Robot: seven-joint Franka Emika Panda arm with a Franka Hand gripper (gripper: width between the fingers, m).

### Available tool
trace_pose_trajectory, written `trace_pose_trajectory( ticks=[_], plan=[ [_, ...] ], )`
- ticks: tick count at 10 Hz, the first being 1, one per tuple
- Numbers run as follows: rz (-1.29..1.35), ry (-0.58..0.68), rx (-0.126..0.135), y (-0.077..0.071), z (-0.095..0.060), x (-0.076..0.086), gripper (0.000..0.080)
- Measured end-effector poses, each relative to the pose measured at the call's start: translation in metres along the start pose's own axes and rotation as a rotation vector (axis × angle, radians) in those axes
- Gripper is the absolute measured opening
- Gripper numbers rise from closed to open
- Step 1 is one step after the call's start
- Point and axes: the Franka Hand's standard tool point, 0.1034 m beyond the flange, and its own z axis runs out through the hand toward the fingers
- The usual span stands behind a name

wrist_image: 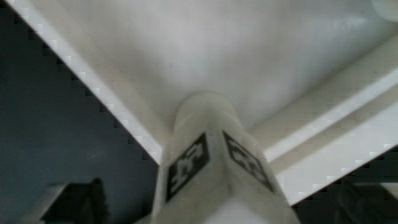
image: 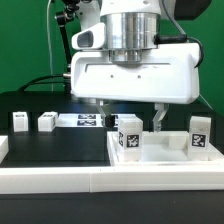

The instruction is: Assemble square table

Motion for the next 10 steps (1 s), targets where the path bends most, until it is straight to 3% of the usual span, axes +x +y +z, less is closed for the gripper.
trace_pose_trajectory(
  ticks=[6, 10],
  plan=[
    [-0.492, 0.001, -0.023, 0.0028, 0.0007, 0.0017, 0.0649],
    [-0.669, 0.000, -0.038, 0.0052, 0.0007, 0.0029, 0.0622]
  ],
)
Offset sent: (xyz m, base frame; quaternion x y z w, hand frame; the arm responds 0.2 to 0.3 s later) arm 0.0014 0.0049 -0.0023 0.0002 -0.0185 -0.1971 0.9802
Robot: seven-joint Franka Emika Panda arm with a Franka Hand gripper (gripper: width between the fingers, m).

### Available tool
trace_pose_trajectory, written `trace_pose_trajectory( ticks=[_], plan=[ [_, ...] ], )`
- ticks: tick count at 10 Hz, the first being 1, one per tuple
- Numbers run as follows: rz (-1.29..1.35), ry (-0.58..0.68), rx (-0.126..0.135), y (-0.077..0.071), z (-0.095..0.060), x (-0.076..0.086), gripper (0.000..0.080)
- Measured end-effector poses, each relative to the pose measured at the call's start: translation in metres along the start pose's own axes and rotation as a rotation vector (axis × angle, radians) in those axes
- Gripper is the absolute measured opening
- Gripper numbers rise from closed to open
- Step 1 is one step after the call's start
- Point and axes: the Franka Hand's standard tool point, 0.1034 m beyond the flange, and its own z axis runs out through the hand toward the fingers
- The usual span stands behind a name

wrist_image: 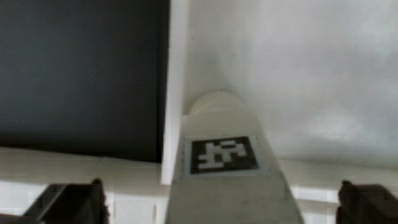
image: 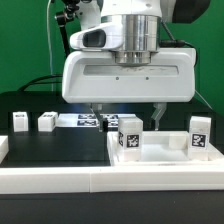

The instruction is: Assemble square table

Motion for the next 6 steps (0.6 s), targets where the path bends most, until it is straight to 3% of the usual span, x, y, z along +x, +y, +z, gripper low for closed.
trace_pose_trajectory(
  ticks=[1, 3, 6],
  plan=[
    [0.002, 0.000, 0.000, 0.0000, 0.0000, 0.0000, 0.0622],
    [0.041, 0.000, 0.000, 0.0000, 0.0001, -0.0001, 0.0288],
    [0.222, 0.000, 0.003, -0.0007, 0.0003, -0.0001, 0.0289]
  ],
)
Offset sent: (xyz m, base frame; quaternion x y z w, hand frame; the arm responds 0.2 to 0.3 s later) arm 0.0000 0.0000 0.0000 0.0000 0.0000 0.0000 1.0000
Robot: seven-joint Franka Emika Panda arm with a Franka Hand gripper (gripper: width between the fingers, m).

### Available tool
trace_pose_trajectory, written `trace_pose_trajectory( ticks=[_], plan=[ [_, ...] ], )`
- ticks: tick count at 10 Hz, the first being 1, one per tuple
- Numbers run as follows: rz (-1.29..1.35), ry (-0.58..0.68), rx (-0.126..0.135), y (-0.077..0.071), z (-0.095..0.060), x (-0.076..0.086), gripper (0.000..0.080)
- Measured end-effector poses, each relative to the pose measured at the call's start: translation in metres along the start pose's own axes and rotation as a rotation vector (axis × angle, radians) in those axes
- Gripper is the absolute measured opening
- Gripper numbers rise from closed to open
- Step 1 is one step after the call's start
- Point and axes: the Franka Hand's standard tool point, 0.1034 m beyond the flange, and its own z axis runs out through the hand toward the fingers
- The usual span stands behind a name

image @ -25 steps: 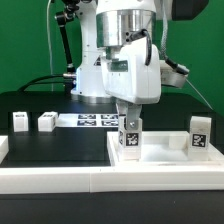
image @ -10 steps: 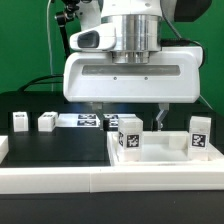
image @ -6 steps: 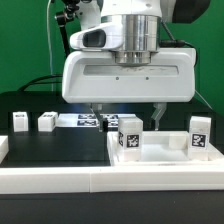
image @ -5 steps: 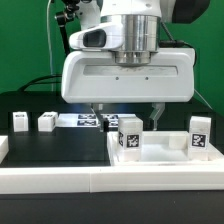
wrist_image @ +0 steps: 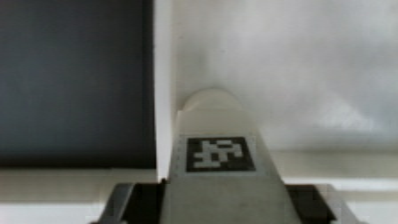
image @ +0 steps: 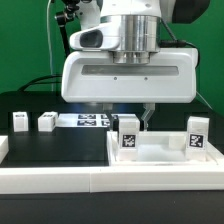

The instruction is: Assemble square table

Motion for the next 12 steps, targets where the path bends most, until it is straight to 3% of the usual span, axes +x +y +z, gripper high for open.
trace_pose_trajectory(
  ticks=[6, 12],
  plan=[
    [0.582, 0.026, 0.025, -0.0041, 0.0008, -0.0008, 0.0290],
    [1.156, 0.028, 0.032, -0.0073, -0.0003, -0.0004, 0.0290]
  ],
)
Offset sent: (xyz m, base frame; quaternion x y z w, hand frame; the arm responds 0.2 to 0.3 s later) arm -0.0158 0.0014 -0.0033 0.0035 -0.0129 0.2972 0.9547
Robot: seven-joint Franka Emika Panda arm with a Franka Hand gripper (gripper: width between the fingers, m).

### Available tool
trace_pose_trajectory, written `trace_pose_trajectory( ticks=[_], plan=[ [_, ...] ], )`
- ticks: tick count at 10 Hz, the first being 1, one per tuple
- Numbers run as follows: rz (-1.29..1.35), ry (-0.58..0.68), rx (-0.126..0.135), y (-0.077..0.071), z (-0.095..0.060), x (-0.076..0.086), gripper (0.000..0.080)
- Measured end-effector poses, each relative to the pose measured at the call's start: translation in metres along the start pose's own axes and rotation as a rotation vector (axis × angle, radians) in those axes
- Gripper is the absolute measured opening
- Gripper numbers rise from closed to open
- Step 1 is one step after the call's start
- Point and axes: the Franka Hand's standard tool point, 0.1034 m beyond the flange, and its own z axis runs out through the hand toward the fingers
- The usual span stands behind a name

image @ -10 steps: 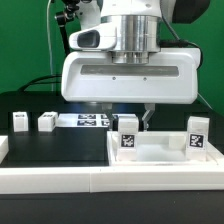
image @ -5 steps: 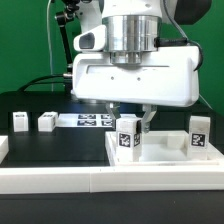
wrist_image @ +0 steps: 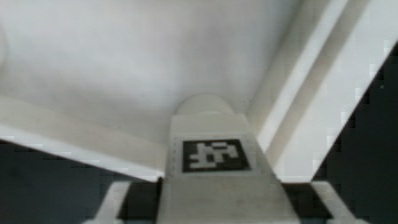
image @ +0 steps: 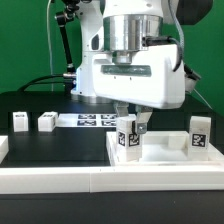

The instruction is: Assemble square table

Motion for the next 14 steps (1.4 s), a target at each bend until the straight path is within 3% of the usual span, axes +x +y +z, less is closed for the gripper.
trace_pose_trajectory(
  ticks=[6, 7, 8, 9, 14],
  plan=[
    [0.044, -0.007, 0.010, -0.0015, -0.0003, 0.0036, 0.0297],
    [0.004, -0.006, 0.009, -0.0014, 0.0000, 0.0034, 0.0481],
    [-0.112, -0.007, 0.003, -0.0008, 0.0008, 0.0028, 0.0481],
    [-0.223, -0.006, -0.005, -0.0009, 0.0011, 0.0003, 0.0617],
    [-0.618, -0.008, -0.003, -0.0021, 0.0011, -0.0018, 0.0649]
  ],
)
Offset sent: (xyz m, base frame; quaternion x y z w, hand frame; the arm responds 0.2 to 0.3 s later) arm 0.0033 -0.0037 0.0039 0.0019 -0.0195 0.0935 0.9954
